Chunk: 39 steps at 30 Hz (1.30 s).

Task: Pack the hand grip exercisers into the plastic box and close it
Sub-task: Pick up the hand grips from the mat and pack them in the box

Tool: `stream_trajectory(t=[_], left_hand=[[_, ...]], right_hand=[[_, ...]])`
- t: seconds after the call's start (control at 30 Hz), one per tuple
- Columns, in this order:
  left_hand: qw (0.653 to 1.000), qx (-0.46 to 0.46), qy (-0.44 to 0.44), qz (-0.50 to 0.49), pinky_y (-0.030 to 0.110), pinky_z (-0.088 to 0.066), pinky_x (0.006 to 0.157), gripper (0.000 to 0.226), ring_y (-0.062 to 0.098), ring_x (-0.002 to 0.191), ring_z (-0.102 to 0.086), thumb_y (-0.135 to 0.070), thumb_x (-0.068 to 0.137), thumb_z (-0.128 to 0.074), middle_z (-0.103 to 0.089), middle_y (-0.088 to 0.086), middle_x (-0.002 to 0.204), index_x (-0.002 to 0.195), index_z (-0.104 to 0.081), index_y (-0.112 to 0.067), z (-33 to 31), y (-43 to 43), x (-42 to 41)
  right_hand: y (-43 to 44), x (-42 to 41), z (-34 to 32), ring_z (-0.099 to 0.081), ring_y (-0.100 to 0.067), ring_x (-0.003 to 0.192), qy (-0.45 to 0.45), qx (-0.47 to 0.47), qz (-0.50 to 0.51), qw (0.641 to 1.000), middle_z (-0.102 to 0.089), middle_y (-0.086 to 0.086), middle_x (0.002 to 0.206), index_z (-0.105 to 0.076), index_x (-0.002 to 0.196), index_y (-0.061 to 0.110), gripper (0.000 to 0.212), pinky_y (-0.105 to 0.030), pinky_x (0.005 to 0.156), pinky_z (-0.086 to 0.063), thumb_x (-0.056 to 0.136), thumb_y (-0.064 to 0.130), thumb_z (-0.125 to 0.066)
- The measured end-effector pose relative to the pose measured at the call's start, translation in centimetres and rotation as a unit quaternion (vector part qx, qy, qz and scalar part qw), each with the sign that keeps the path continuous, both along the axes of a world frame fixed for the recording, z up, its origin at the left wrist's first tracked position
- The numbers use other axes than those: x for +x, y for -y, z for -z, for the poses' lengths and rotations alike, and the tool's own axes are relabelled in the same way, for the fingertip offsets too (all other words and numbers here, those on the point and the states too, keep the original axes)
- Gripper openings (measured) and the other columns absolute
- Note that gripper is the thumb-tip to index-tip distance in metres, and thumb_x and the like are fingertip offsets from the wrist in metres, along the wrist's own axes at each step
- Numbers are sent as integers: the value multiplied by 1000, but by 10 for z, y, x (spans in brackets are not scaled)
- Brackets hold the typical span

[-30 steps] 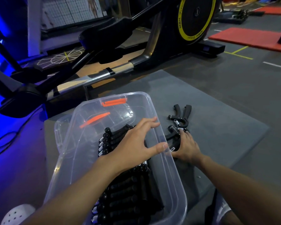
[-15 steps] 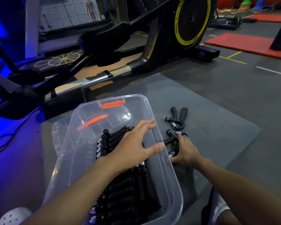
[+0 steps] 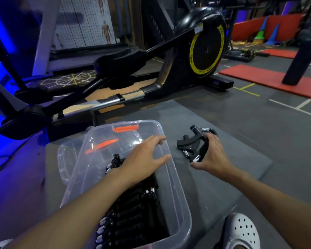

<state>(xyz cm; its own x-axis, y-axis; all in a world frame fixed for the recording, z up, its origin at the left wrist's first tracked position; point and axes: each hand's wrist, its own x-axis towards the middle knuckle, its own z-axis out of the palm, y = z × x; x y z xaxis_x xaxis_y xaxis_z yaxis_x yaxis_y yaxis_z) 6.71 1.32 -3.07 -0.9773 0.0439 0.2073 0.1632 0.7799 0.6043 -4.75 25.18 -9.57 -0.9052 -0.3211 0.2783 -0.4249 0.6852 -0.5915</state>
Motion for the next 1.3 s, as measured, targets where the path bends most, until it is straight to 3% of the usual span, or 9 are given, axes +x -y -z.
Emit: stream_trajectory(t=[0.27,0.4,0.53,0.67,0.87,1.0,1.07,1.13,1.3], left_hand=[[992,81,-91,-45,33,-52,90,46,8,102,-60,-27,88,-69,-59,-10,115,130,-53,-33,-65,42,4],[985,152,-64,-44,17,-53,83,54,3,96,-67,-20,91,-67,-57,-9,123,136,-46,-41,-75,60,26],[972,224,-41,-58,21,-54,89,59,9,89,-71,-7,87,-71,-64,-4,117,138,-50,-28,-65,78,41],[951,291,-50,-93,26,-56,88,43,19,90,-73,3,81,-73,-68,11,111,119,-64,-16,-65,95,45],[947,299,-58,-99,37,-57,90,31,27,92,-72,4,79,-75,-70,14,102,99,-70,-19,-55,114,43],[970,220,-45,-88,41,-58,85,25,24,83,-70,-2,76,-79,-71,5,91,90,-69,-19,-44,113,38],[972,205,-48,-103,45,-57,83,23,27,80,-69,-4,76,-80,-71,4,87,90,-70,-19,-39,111,35],[972,192,-59,-124,44,-57,82,20,26,78,-68,-7,76,-80,-71,1,83,89,-71,-20,-37,110,31],[971,163,-88,-153,31,-55,74,20,18,74,-64,-12,76,-80,-72,0,83,92,-75,-21,-30,110,25]], right_hand=[[28,41,-111,-15,-10,145,-55,44,-121,990,-19,2,156,-16,151,12,125,-28,118,-20,53,44,-87],[52,70,-120,-14,-7,146,-55,73,-196,976,-16,5,158,-11,152,16,129,-32,118,-23,52,54,-83],[84,90,-115,-16,2,144,-22,45,-272,961,-11,24,154,-1,144,52,122,-26,115,-28,53,57,-81],[116,101,-111,-22,11,138,-5,20,-321,947,-10,41,146,2,135,63,120,-14,112,-24,57,45,-88],[136,94,-99,-14,13,139,76,37,-326,942,-15,30,153,0,152,39,131,-13,112,-20,56,47,-89],[149,99,-102,-38,16,119,131,-16,-301,944,-37,34,130,-26,121,65,91,-6,94,-35,58,44,-89],[158,100,-97,-57,2,93,146,-40,-278,949,-53,18,113,-44,113,54,71,-14,78,-46,60,42,-89],[163,101,-89,-58,-3,71,135,-51,-252,957,-62,7,91,-59,103,35,49,-22,67,-49,64,38,-88],[172,106,-74,-62,-14,67,115,-93,-187,971,-68,2,77,-63,89,20,28,-27,65,-54,71,23,-83]])
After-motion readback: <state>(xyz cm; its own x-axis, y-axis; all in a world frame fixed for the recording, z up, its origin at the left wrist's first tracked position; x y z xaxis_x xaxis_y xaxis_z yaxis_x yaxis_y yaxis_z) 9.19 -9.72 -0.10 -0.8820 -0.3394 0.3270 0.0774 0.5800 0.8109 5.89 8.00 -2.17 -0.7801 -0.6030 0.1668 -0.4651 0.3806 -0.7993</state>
